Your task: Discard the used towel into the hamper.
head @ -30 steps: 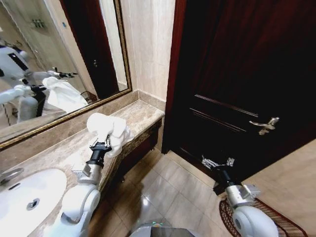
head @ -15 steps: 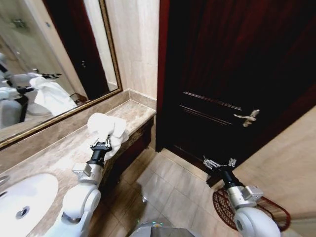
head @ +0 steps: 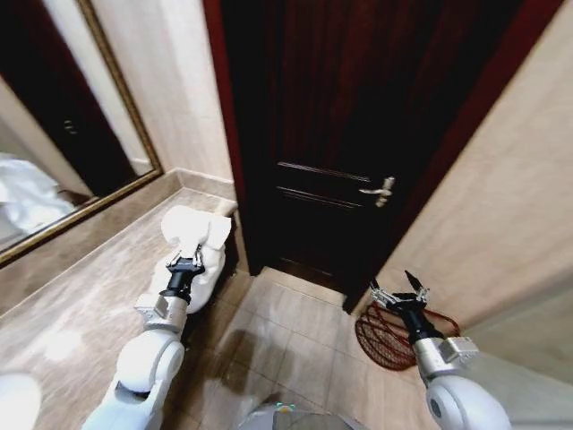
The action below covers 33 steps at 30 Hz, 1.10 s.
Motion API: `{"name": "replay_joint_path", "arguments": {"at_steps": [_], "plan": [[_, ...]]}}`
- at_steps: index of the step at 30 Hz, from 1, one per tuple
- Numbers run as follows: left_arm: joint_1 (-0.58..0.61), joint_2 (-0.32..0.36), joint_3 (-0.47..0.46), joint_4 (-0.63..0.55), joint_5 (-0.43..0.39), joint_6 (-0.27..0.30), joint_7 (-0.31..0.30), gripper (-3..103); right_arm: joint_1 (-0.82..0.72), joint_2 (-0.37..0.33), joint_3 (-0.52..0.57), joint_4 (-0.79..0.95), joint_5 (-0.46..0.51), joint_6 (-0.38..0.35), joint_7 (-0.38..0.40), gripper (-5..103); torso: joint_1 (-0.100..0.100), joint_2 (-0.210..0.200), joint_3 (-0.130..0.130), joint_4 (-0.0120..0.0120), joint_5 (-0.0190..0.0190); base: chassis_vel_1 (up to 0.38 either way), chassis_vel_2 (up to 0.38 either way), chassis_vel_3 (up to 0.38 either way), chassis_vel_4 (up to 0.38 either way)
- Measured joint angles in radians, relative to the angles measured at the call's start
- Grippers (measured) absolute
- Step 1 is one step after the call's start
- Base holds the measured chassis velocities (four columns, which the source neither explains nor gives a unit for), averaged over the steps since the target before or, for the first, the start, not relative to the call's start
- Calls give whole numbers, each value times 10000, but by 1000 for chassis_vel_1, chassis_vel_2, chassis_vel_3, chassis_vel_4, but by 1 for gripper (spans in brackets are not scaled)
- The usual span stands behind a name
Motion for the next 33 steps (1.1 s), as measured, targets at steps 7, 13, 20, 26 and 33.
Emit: {"name": "replay_joint_path", "arguments": {"at_steps": [7, 13, 20, 26, 33], "plan": [[5, -13, 7, 37, 29, -13, 25, 7, -7, 15, -30, -36, -4, -1, -3, 100, -1, 0, 0, -3, -3, -99, -150, -155, -104], [-4, 32, -8, 37, 23, -16, 27, 7, -26, 33, -51, -39, -13, 0, -6, 100, -1, -1, 0, -1, -2, -100, -156, -154, -90], [10, 22, -13, 37, 17, -16, 27, 7, -18, 18, -72, -37, -22, 0, -22, 100, -2, 0, -1, 0, -2, -69, -178, -187, -74], [19, 3, -10, 37, 28, -16, 27, 7, -41, -11, -73, -40, -21, 1, -25, 100, -3, 1, -1, -3, -3, -58, -191, -186, -61], [28, -4, -17, 33, 33, -16, 27, 7, -40, -27, -80, -50, -18, 16, -28, 100, -2, 0, 0, -2, -4, -68, -165, -178, -69]]}}
